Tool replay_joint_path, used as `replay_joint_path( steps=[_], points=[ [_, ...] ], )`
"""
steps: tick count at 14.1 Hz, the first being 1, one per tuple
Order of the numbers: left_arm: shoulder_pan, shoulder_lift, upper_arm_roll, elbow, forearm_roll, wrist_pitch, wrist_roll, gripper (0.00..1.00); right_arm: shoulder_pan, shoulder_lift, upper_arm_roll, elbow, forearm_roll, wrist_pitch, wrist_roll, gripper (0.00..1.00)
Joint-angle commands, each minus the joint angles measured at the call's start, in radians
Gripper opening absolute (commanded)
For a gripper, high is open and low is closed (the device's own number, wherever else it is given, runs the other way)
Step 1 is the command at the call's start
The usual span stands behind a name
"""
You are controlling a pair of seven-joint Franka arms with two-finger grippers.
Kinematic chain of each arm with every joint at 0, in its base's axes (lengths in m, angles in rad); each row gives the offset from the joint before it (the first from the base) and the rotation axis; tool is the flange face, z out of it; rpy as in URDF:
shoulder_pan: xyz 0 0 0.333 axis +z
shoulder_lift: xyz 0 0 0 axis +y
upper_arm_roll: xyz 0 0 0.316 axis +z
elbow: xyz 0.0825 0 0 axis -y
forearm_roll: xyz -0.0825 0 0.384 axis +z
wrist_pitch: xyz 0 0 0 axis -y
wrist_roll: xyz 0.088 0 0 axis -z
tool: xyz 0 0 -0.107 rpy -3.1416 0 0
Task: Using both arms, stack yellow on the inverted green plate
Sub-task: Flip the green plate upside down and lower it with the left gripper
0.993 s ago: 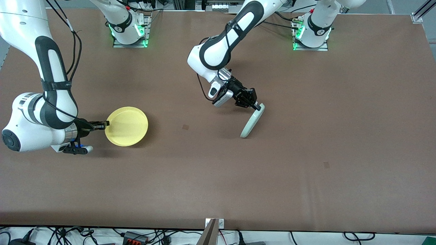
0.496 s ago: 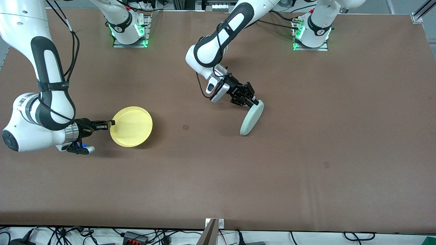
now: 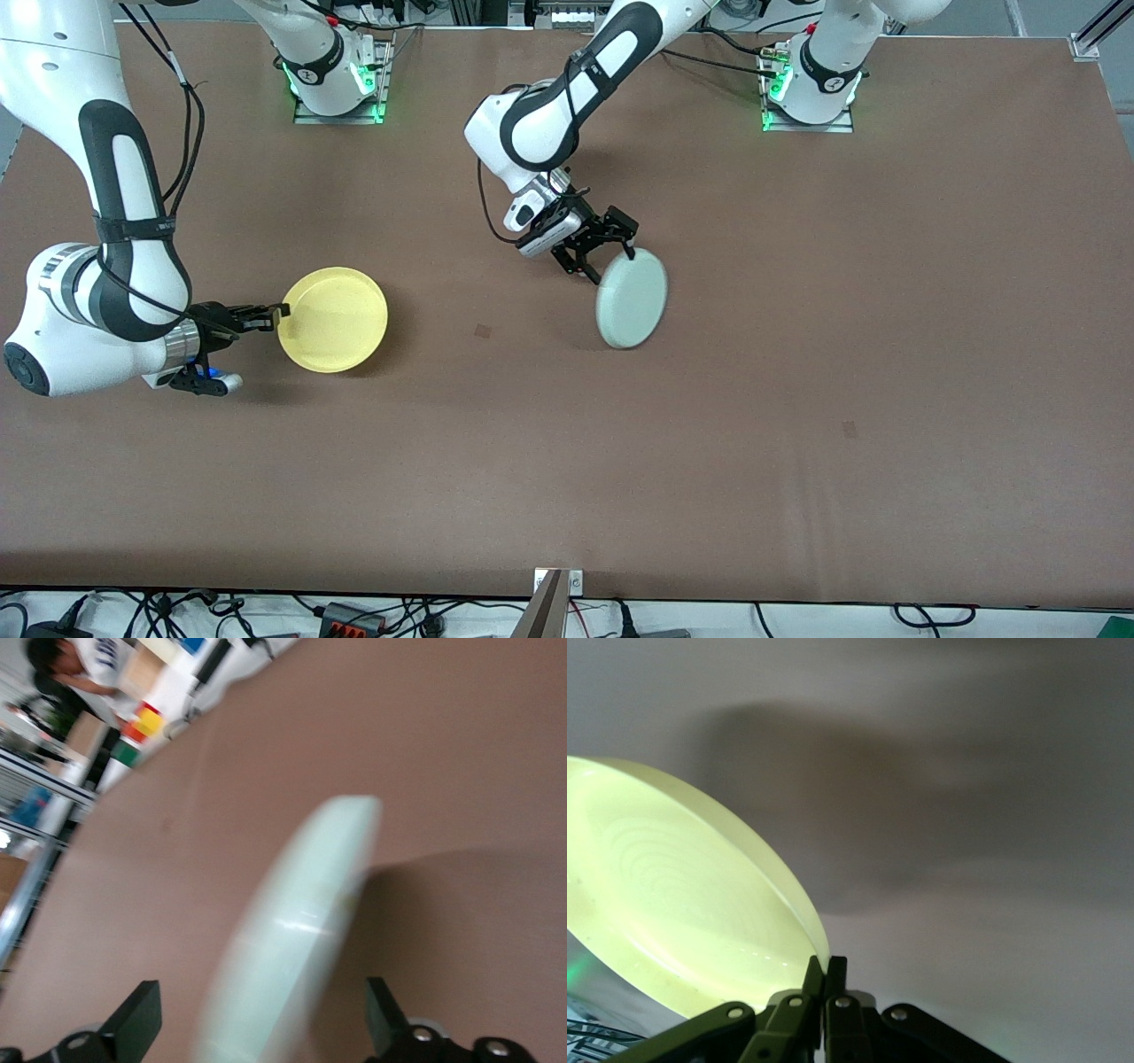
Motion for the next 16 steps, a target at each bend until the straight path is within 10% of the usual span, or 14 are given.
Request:
replay_joint_path(
  steps=[1, 11, 16],
  points=[
    [0.036, 0.029, 0.001, 0.016, -0.096, 0.115, -0.084, 1.00, -0.032, 0.019, 0.006, 0.011, -0.031, -0.019, -0.072, 0.00],
    [0.201, -0.019, -0.002, 0.021, -0.545, 0.446, -0.086, 1.00, -0.020, 0.019, 0.013, 0.056, -0.092, -0.015, -0.084, 0.00],
    [0.224, 0.000, 0.000, -0.039, -0.590, 0.508, -0.084, 1.00, -0.022, 0.029, 0.013, 0.056, -0.094, -0.013, -0.087, 0.00]
  ],
)
